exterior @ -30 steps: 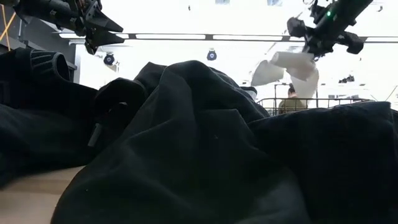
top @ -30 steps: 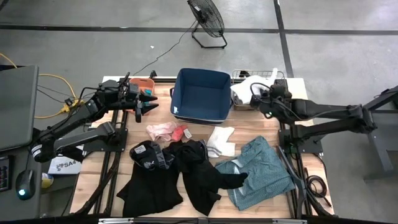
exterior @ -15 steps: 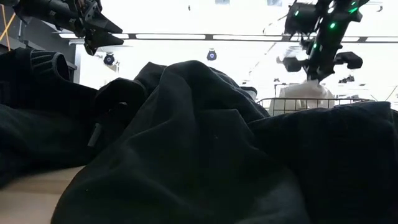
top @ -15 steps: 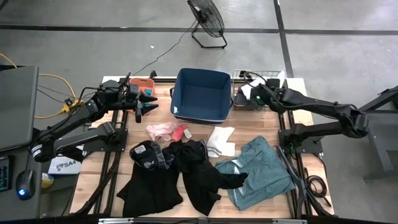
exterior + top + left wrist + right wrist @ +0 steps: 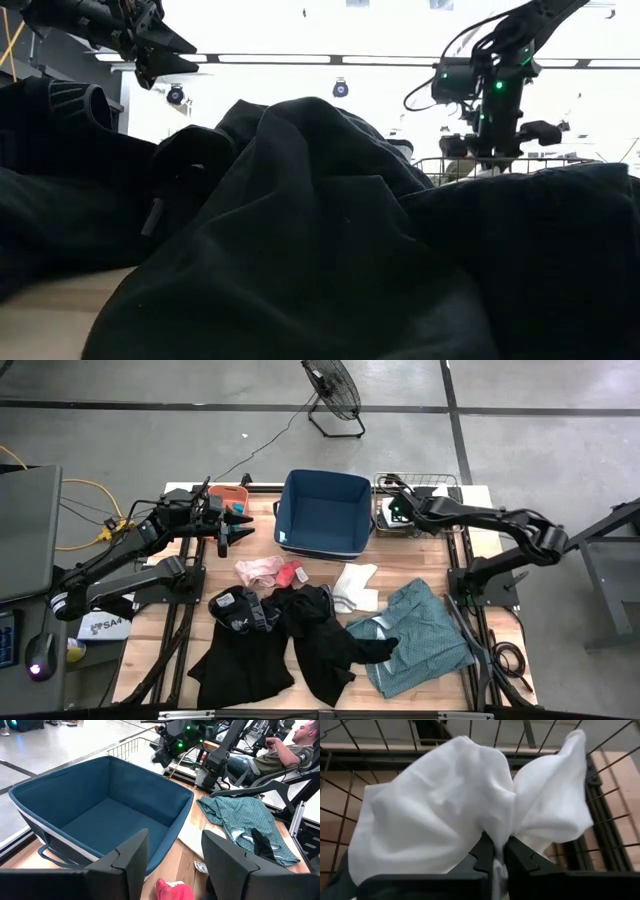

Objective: Pick & Place Cloths
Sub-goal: Put the white underwear into the gold wire basket

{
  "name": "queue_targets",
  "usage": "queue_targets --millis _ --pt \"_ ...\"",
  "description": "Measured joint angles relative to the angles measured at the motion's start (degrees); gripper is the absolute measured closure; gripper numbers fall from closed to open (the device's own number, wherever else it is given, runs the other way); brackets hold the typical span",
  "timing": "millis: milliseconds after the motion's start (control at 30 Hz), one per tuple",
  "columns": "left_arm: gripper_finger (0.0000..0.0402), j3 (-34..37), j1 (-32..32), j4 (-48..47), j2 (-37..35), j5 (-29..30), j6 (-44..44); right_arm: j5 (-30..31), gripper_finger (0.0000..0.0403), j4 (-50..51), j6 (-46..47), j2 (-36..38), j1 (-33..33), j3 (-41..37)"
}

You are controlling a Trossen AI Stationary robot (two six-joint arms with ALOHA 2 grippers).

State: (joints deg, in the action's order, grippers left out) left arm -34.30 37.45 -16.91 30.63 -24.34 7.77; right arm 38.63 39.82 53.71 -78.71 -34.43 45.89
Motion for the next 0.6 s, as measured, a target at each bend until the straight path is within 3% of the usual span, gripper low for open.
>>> queue_targets --millis 233,600 --pt "0.0225 0.0 0.0 0.0 0.0 0.0 0.0 -1.2 0.0356 -0.5 -0.6 1.4 -0.2 0.0" --pt "0.0225 0.0 0.0 0.0 0.0 0.0 0.0 -8.8 0.0199 -0.6 -4.1 11.1 0.3 0.0"
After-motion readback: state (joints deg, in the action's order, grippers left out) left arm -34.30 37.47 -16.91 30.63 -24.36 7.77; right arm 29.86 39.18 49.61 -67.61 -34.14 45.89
